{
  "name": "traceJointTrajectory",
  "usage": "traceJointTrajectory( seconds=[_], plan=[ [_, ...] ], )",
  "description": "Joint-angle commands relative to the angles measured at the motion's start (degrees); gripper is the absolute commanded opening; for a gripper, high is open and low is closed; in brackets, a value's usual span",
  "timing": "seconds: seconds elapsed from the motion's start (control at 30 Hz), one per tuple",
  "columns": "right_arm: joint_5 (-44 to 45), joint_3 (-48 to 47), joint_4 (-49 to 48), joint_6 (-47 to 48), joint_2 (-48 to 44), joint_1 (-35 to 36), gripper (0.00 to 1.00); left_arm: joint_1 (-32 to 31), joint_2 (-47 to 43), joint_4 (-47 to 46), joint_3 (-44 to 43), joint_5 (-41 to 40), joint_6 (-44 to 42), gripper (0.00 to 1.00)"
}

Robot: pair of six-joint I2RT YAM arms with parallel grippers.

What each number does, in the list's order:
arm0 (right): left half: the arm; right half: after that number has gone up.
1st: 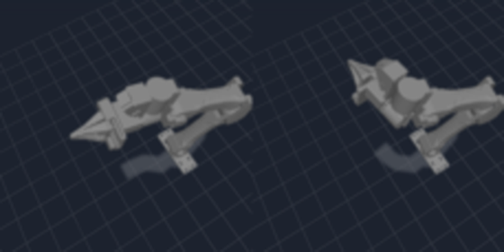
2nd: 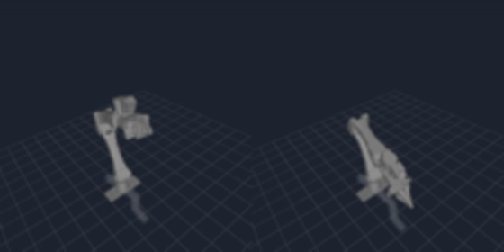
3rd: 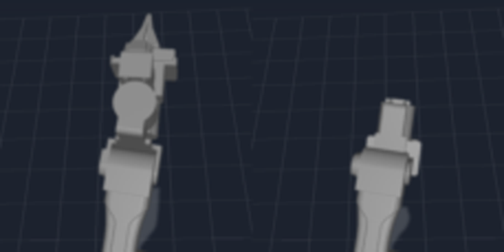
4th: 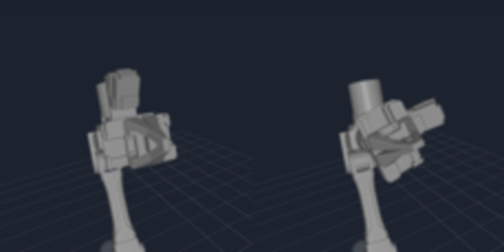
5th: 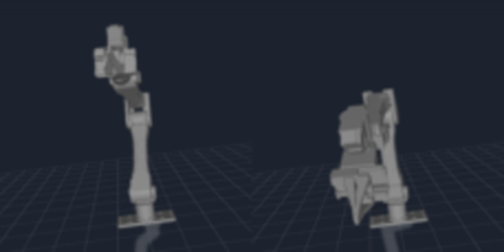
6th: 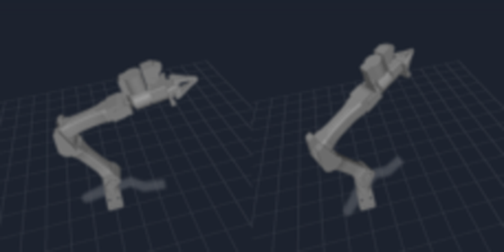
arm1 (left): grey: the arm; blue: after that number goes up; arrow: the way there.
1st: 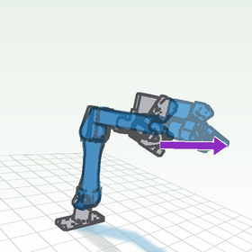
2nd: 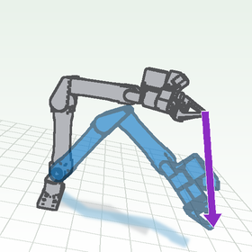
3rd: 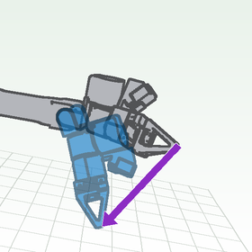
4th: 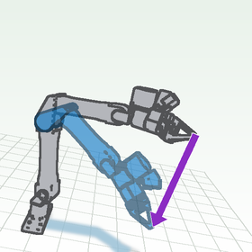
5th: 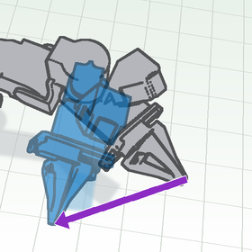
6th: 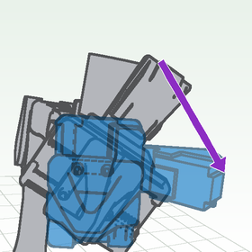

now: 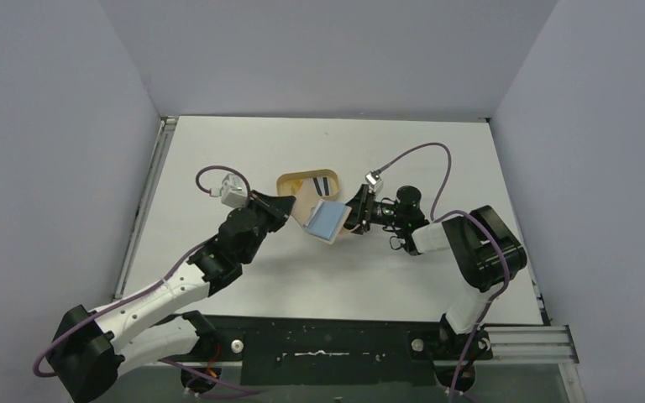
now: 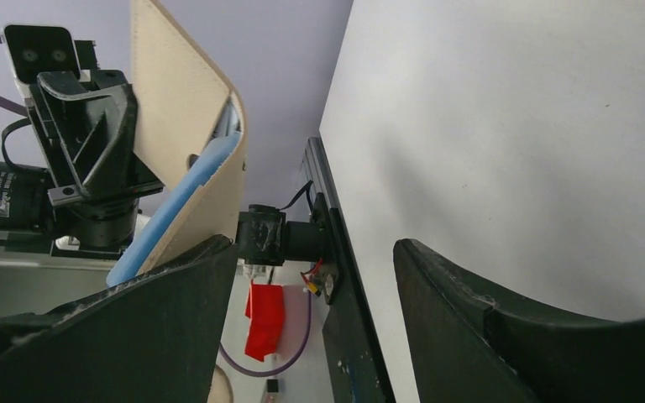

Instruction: Take the credit cards out of the card holder

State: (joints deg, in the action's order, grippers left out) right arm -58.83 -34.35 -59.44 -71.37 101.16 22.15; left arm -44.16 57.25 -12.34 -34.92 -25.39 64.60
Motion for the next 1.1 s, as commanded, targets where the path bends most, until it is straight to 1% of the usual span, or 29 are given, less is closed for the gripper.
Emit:
traceJointTrajectory(
  seconds=[0.0, 0.1, 0.17, 0.23, 0.3, 0.33, 0.4, 0.57, 0.63, 0.7, 0.83, 0.93, 1.07],
  plan=[
    [-1.3, -0.8, 2.5, 4.3, -2.2, -0.1, 0.69, 0.1, 0.4, -7.9, 3.8, -1.8, -0.8, 0.0],
    [-1.1, -1.2, 12.7, 9.6, -4.5, -0.1, 0.69, 0.1, 1.4, -12.5, 8.8, -3.0, 0.1, 0.0],
    [-0.3, -1.9, 21.2, 14.3, -6.9, -0.2, 0.69, 0.2, 2.0, -14.6, 11.2, -3.6, 0.2, 0.0],
    [2.9, -3.9, 35.1, 23.4, -9.1, -0.5, 0.7, 0.0, 2.9, -16.5, 13.1, -4.1, 0.1, 0.0],
    [7.5, -7.3, 50.9, 31.8, -10.3, -0.5, 0.73, -0.1, 4.3, -19.1, 15.0, -4.7, 0.3, 0.0],
    [9.7, -8.7, 56.0, 34.6, -10.6, -0.7, 0.76, -0.2, 5.1, -20.3, 16.1, -5.0, 0.3, 0.0],
    [12.6, -10.8, 63.0, 37.5, -10.7, -1.4, 0.78, -0.3, 7.3, -23.5, 18.1, -5.2, 0.8, 0.0],
    [14.9, -12.2, 67.0, 38.1, -10.5, -5.0, 0.79, -0.6, 15.2, -31.5, 22.7, -5.7, 1.8, 0.0],
    [16.5, -13.9, 69.7, 39.6, -10.9, -5.0, 0.79, -0.7, 18.5, -35.0, 24.2, -5.9, 1.7, 0.0],
    [19.3, -16.2, 73.1, 41.6, -12.0, -3.5, 0.79, -0.8, 21.4, -37.3, 25.2, -6.2, 1.9, 0.0],
    [26.2, -22.1, 80.1, 45.0, -13.9, 1.8, 0.8, -0.8, 25.2, -39.6, 26.1, -6.9, 2.0, 0.0],
    [28.2, -24.3, 79.1, 42.9, -15.9, 4.4, 0.8, -0.9, 25.8, -40.0, 26.3, -7.7, 1.6, 0.0],
    [28.3, -24.5, 71.3, 35.8, -17.5, 6.8, 0.8, -1.4, 25.2, -38.8, 26.3, -9.4, 1.6, 0.0]
  ],
)
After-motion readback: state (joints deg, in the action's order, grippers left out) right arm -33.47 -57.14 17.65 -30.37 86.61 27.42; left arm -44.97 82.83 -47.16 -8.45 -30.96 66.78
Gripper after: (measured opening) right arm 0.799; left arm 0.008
